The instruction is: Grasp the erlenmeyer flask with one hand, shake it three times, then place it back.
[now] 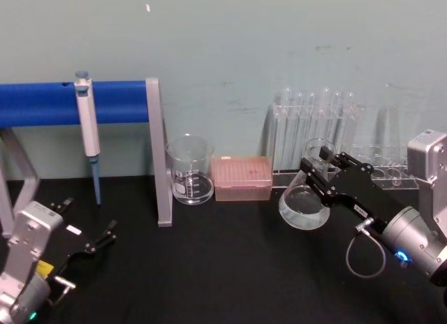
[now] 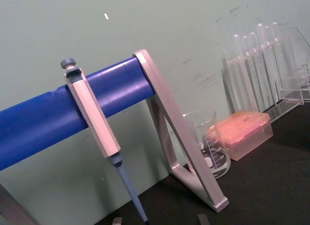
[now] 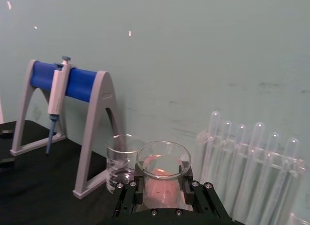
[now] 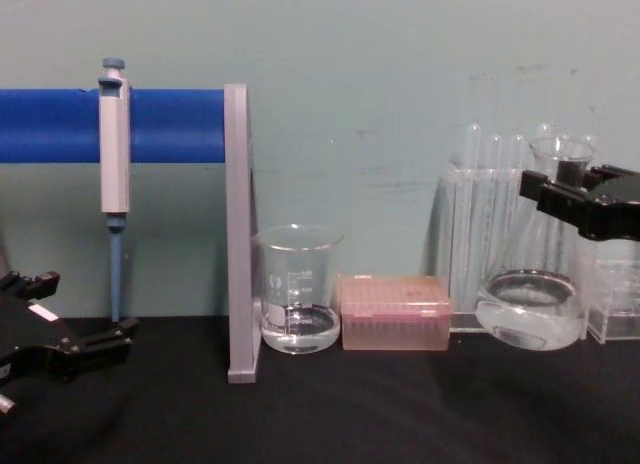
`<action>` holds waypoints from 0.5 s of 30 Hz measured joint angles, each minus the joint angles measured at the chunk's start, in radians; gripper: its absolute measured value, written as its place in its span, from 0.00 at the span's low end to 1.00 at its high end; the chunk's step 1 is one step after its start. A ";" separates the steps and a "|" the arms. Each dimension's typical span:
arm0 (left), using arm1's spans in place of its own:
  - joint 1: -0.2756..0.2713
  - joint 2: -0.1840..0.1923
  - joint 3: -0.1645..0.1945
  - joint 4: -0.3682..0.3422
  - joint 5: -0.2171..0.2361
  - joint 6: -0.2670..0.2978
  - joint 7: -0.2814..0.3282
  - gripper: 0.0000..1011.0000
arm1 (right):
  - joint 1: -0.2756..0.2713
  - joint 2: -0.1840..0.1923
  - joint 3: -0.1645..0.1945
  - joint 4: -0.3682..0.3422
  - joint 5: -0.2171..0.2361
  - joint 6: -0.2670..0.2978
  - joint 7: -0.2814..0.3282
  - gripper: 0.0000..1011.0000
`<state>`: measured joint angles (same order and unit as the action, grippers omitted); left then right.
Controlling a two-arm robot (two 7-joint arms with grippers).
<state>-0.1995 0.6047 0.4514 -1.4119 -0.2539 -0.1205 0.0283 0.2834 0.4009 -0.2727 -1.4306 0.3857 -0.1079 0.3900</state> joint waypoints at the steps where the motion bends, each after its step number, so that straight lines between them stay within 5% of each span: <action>1: 0.000 0.000 0.000 0.000 0.000 0.000 0.000 0.99 | 0.000 -0.001 0.000 0.000 -0.001 0.000 0.003 0.44; 15: 0.000 0.000 0.000 0.000 0.000 0.000 0.000 0.99 | 0.016 -0.022 -0.044 -0.003 0.011 0.001 0.097 0.44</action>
<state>-0.1995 0.6047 0.4514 -1.4119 -0.2539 -0.1206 0.0282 0.2996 0.3785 -0.3167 -1.4336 0.3966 -0.1072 0.4870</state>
